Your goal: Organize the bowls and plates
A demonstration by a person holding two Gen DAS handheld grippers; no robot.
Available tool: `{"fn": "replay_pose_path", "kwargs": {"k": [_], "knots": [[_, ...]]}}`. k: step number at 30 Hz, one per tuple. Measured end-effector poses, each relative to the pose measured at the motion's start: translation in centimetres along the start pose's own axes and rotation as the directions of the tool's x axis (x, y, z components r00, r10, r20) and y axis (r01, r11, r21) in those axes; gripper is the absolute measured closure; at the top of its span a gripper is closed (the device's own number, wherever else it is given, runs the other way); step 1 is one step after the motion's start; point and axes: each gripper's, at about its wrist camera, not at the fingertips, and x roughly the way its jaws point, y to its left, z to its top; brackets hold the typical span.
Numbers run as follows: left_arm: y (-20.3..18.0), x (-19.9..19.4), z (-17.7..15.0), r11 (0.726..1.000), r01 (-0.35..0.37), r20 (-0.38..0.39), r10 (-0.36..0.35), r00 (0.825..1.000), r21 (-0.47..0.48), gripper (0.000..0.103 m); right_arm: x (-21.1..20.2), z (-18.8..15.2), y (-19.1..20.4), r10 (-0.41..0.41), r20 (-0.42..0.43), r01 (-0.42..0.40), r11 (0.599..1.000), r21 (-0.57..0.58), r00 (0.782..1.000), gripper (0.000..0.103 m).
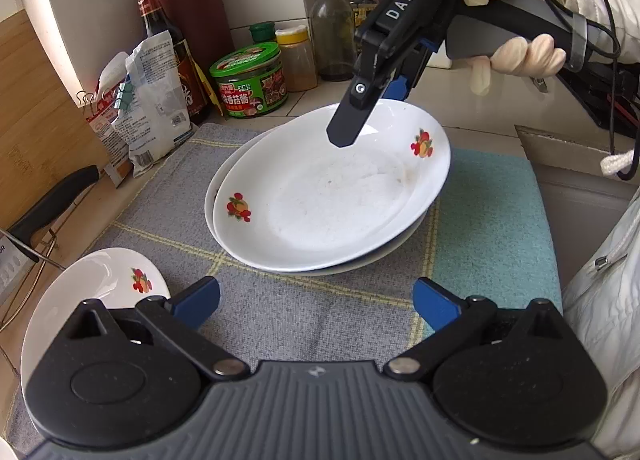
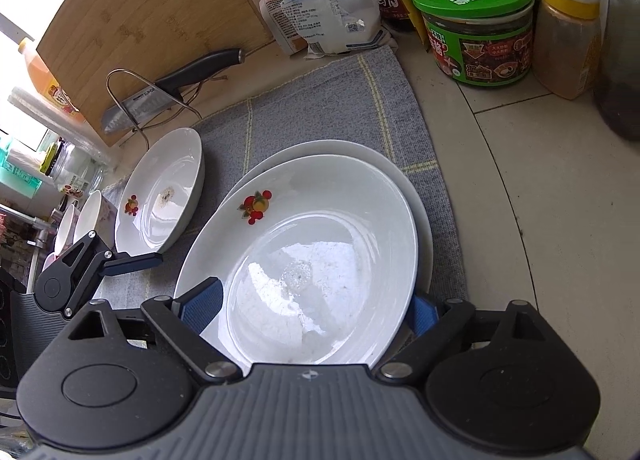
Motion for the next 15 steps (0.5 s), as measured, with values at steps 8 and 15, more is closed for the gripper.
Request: {"fn": "replay_pose_path", "kwargs": {"k": [8,15], "knots": [[-0.3,-0.8,-0.6,1.0,-0.004,0.016,0.004,1.0,-0.004,0.001,-1.0,-0.7,0.0,-0.023,0.023,0.022,0.999,0.031,0.999,0.007],[-0.7,-1.9,-1.3,1.0,-0.008,0.032,0.008,0.999,-0.014,0.001,-1.2,-1.8,0.4,-0.072,0.024,0.071,0.996,0.048,0.997,0.007]]}}
